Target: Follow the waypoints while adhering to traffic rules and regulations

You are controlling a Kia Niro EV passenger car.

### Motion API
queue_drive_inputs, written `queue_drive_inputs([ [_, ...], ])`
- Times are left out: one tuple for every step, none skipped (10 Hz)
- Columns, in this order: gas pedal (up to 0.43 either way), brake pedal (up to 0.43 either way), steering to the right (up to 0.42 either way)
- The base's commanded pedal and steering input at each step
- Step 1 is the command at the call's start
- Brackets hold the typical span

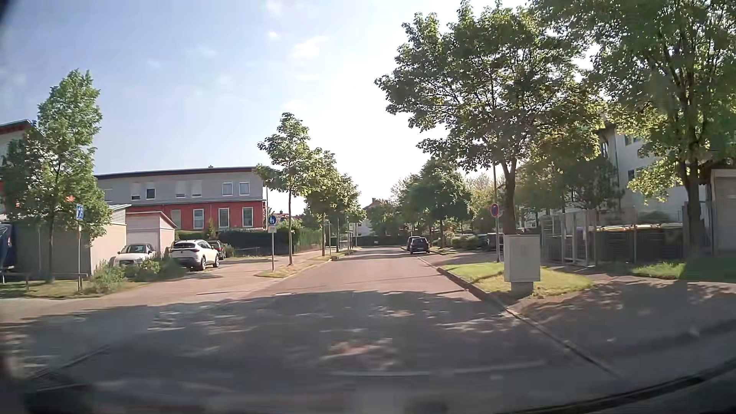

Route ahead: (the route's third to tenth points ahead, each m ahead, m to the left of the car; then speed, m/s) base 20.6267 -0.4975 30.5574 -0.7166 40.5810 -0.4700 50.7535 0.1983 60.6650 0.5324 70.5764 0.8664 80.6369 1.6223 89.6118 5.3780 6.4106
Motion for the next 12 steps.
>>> queue_drive_inputs([
  [0.098, 0.0, -0.006],
  [0.087, 0.0, -0.006],
  [0.087, 0.0, -0.006],
  [0.087, 0.0, -0.006],
  [0.087, 0.0, -0.005],
  [0.087, 0.0, -0.005],
  [0.087, 0.0, -0.005],
  [0.087, 0.0, -0.005],
  [0.087, 0.0, -0.005],
  [0.087, 0.0, -0.004],
  [0.087, 0.0, -0.004],
  [0.087, 0.0, -0.004],
])
